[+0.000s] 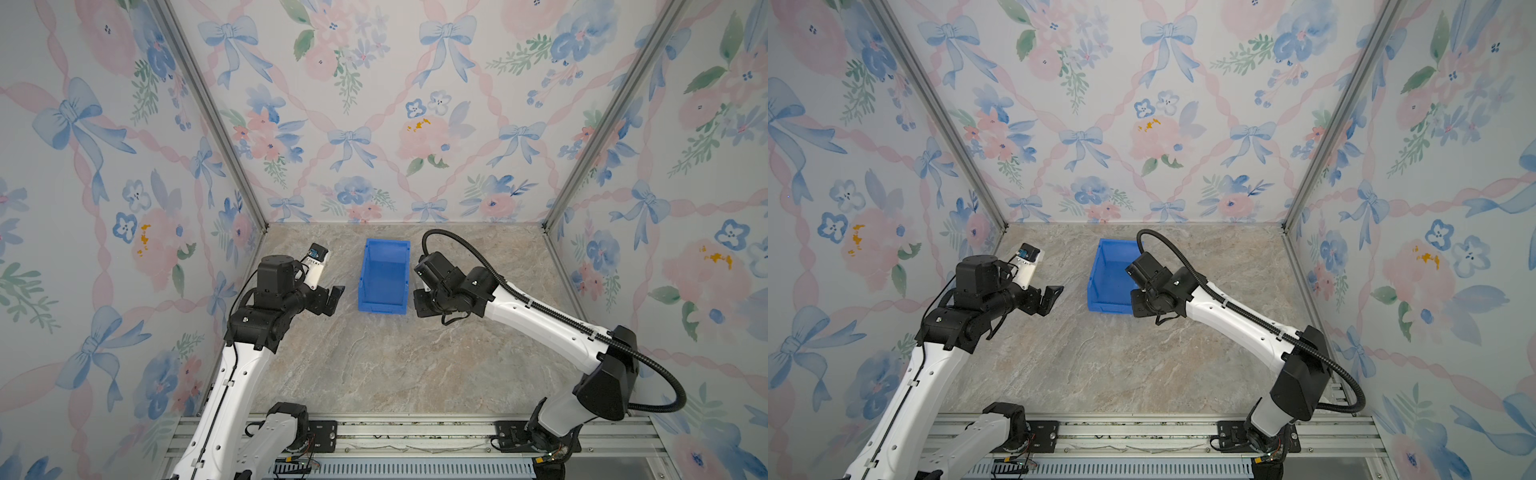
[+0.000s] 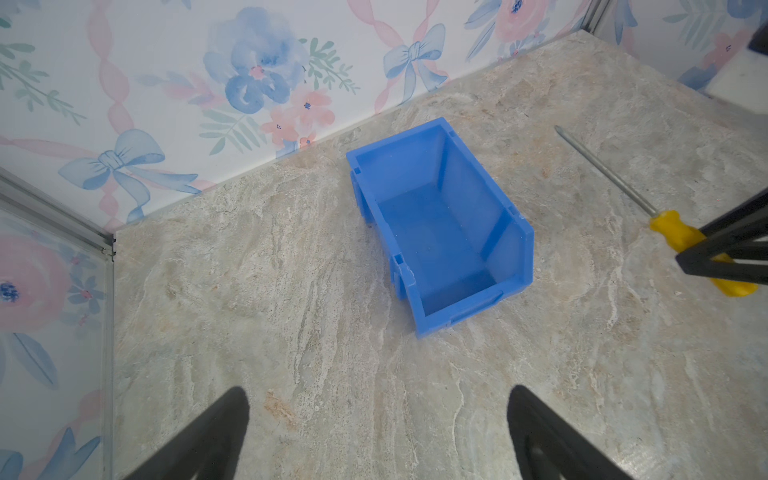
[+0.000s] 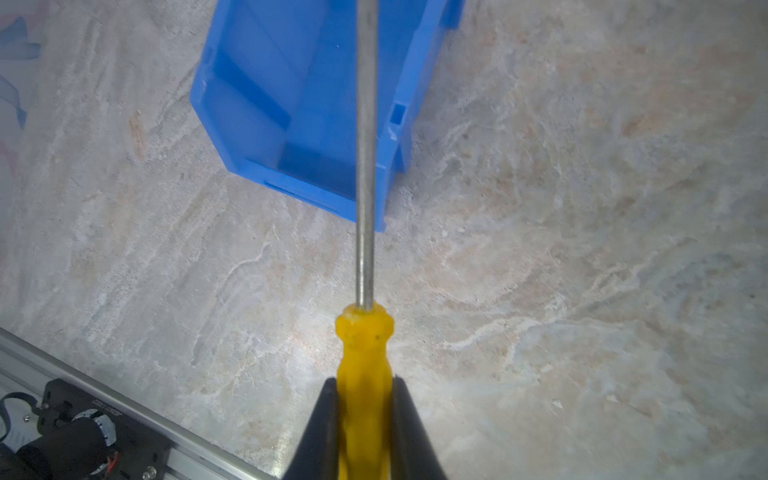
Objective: Put the screwdriver in the bin
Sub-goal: 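Lift the screwdriver with the right gripper and carry it over the blue bin, then lower the screwdriver into the blue bin and open the right gripper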
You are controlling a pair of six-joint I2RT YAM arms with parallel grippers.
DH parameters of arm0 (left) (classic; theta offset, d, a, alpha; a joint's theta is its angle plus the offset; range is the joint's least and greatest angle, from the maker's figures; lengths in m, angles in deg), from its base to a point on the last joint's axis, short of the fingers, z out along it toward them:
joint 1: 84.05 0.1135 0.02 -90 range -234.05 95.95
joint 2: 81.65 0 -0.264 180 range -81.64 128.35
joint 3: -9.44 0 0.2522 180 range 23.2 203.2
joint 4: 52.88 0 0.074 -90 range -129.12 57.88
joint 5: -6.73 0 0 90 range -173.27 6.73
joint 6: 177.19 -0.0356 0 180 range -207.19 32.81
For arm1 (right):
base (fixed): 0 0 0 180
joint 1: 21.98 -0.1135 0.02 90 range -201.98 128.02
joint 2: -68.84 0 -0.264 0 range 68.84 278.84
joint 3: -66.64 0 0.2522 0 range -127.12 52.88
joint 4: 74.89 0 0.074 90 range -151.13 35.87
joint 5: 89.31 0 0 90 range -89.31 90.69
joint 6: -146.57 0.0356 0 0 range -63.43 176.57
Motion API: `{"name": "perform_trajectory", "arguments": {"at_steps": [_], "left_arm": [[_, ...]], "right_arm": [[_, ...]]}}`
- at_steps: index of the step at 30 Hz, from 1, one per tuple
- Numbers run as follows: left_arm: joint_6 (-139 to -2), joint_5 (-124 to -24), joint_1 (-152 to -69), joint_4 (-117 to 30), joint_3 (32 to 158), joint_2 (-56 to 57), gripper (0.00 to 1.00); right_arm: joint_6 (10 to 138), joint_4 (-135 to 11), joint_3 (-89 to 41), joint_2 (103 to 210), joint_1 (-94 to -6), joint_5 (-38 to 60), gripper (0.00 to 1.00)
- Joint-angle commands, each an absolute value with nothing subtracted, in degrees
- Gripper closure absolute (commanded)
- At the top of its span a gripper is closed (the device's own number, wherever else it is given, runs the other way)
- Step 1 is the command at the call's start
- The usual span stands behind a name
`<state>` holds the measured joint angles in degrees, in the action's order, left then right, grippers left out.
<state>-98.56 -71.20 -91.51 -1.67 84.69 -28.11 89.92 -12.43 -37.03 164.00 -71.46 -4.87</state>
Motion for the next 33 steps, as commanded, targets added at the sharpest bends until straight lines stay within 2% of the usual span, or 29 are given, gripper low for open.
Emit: {"name": "perform_trajectory", "arguments": {"at_steps": [1,12,33], "left_arm": [[-98.7,-70.3,-90.9,-0.9,84.0,-28.8,0.02],[-96.8,-66.5,-88.9,-1.0,85.3,-28.4,0.02],[-96.1,-62.6,-88.6,-1.0,83.2,-29.5,0.02]], "right_arm": [[88.1,-10.8,-43.8,170.9,-70.9,-3.5,0.85],[94.7,-21.7,-53.8,186.1,-69.9,-2.8,0.85],[97.2,-23.2,-66.1,202.6,-68.8,-6.3,0.82]]}}
